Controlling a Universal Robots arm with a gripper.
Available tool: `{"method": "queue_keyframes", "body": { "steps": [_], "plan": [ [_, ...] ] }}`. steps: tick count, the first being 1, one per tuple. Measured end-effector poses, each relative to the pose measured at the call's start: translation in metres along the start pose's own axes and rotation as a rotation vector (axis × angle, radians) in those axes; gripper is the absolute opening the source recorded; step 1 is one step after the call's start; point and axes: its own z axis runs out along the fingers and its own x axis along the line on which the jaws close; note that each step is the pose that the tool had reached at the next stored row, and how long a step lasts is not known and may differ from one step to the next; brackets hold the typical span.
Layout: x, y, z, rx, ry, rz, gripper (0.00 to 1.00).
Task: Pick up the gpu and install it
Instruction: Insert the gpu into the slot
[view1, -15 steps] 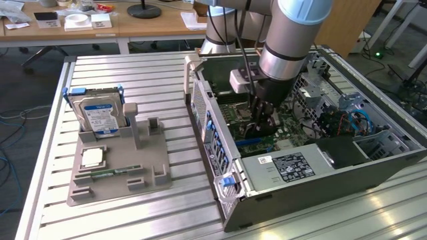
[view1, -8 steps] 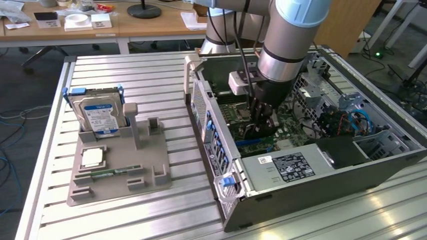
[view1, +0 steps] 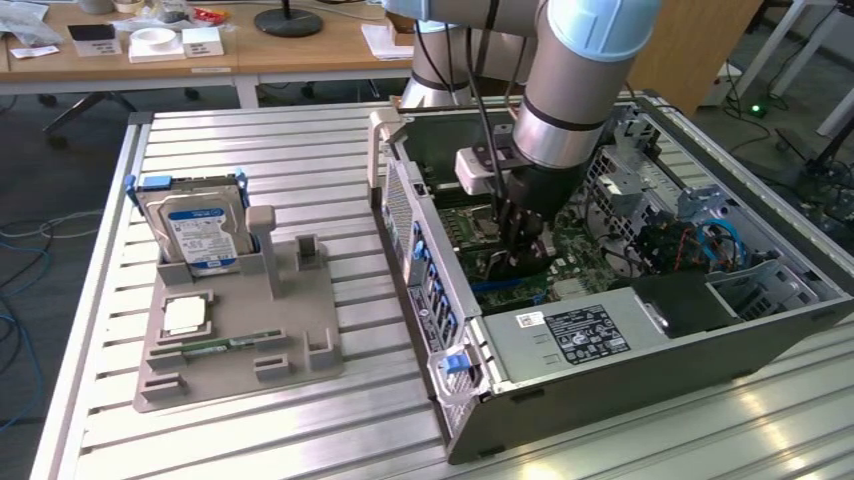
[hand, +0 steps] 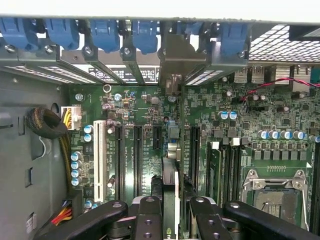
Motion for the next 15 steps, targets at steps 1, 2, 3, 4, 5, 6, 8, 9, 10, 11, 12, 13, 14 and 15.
{"method": "queue_keyframes", "body": {
  "steps": [1,2,3,4,5,6,8,9,10,11,12,13,14,15],
  "plan": [
    [0.0,0.0001,0.0005,0.0003,0.0001,-0.001,0.26],
    [0.0001,0.0002,0.0007,0.0004,0.0002,-0.001,0.26],
    [0.0001,0.0002,0.0007,0.0004,0.0004,-0.001,0.26],
    [0.0001,0.0002,0.0008,0.0004,0.0004,-0.001,0.26],
    [0.0,0.0003,0.0009,0.0006,0.0001,-0.001,0.26],
    [0.0,0.0003,0.0009,0.0006,0.0001,-0.001,0.26],
    [0.0,0.0005,0.001,0.0007,-0.0003,-0.001,0.26],
    [-0.0001,0.0005,0.001,0.0007,-0.0012,-0.001,0.26],
    [-0.0001,0.0006,0.001,0.0006,-0.0024,-0.001,0.26],
    [-0.0001,0.0007,0.001,0.0006,-0.0036,-0.001,0.26],
    [-0.0001,0.0007,0.001,0.0006,-0.0046,-0.001,0.26],
    [-0.0001,0.0007,0.001,0.0006,-0.0054,-0.001,0.26],
    [-0.0001,0.0007,0.001,0.0006,-0.0055,-0.001,0.26],
    [-0.0001,0.0007,0.001,0.0006,-0.0054,-0.001,0.26]
  ]
}}
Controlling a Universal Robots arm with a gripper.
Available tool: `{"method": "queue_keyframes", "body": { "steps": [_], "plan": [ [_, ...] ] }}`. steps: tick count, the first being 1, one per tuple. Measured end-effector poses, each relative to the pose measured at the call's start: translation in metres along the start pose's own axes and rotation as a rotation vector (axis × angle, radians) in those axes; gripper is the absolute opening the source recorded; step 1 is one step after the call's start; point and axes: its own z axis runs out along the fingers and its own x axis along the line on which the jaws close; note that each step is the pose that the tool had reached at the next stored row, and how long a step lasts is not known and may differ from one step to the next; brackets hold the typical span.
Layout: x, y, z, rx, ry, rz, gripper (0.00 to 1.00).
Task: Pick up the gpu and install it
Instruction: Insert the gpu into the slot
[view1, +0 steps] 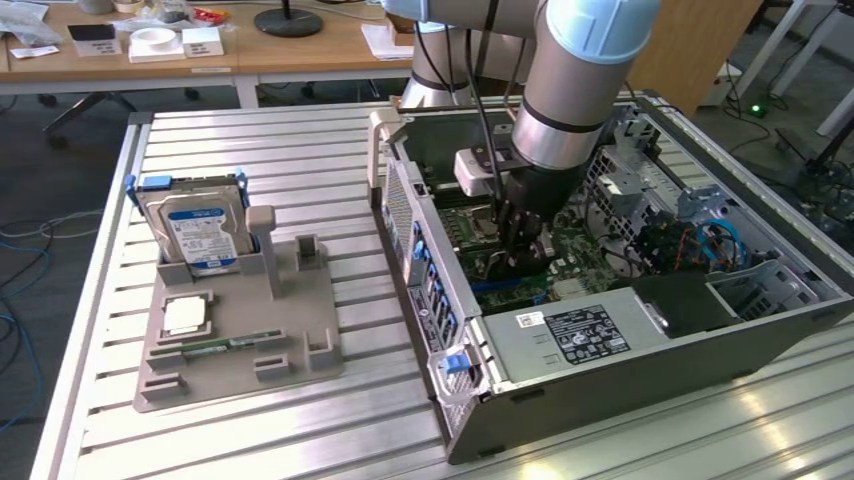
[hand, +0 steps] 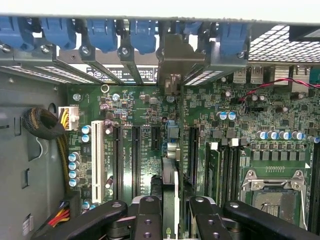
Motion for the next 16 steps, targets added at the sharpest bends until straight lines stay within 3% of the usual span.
{"method": "queue_keyframes", "body": {
  "steps": [16],
  "plan": [
    [0.0002,-0.0013,0.0002,0.0005,0.0002,0.016,0.26]
  ]
}}
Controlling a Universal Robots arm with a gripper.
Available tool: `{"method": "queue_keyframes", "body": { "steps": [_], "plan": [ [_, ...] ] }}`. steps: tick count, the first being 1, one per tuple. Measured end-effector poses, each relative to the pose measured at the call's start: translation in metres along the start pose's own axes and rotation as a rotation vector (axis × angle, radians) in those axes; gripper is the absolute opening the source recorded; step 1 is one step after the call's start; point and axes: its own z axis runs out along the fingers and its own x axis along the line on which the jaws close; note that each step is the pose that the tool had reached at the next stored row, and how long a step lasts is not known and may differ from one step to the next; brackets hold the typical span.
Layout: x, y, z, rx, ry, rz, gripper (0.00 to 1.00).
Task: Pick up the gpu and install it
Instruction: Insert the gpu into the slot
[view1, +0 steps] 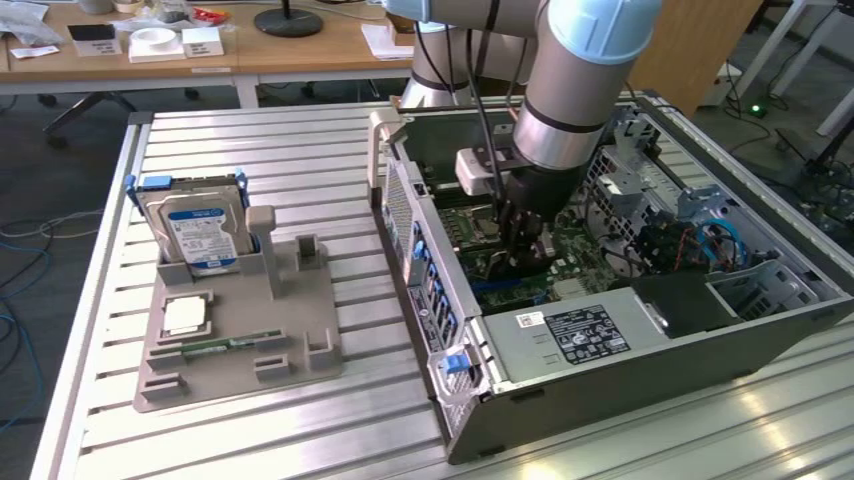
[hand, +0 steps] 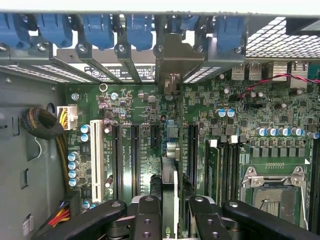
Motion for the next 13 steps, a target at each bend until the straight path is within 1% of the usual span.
{"method": "queue_keyframes", "body": {
  "steps": [13],
  "plan": [
    [-0.0009,0.0007,0.002,0.0,-0.0003,0.001,0.26]
  ]
}}
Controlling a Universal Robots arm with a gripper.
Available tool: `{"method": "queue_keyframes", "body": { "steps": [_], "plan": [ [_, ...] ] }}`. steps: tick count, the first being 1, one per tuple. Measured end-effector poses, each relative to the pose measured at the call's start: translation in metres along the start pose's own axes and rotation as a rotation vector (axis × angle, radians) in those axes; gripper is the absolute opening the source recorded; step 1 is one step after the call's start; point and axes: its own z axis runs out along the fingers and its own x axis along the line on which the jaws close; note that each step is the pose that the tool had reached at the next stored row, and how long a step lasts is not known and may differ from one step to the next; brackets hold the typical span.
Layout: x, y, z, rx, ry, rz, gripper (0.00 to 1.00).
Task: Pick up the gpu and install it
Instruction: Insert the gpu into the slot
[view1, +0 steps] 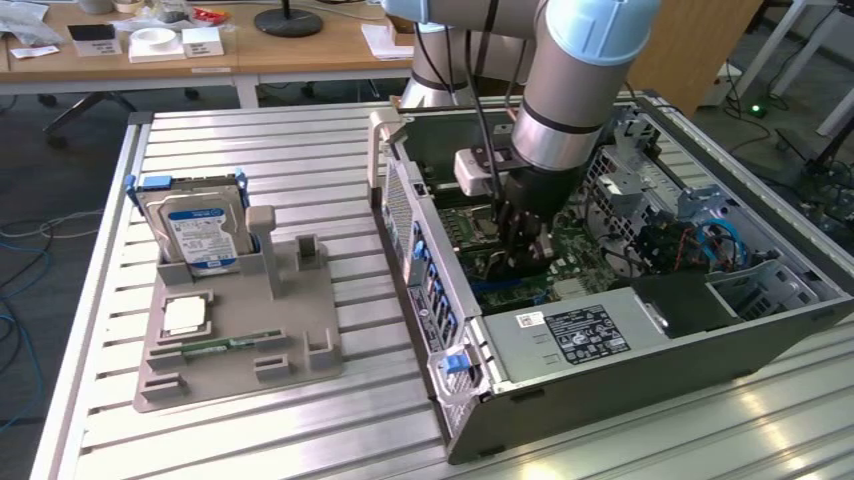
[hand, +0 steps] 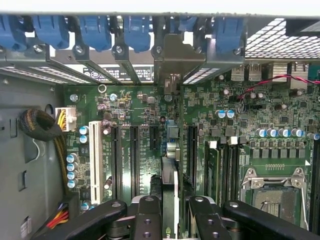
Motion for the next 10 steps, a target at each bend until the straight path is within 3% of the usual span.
{"method": "queue_keyframes", "body": {
  "steps": [10],
  "plan": [
    [0.0002,0.0001,0.0029,0.0,0.0004,0.0,0.26]
  ]
}}
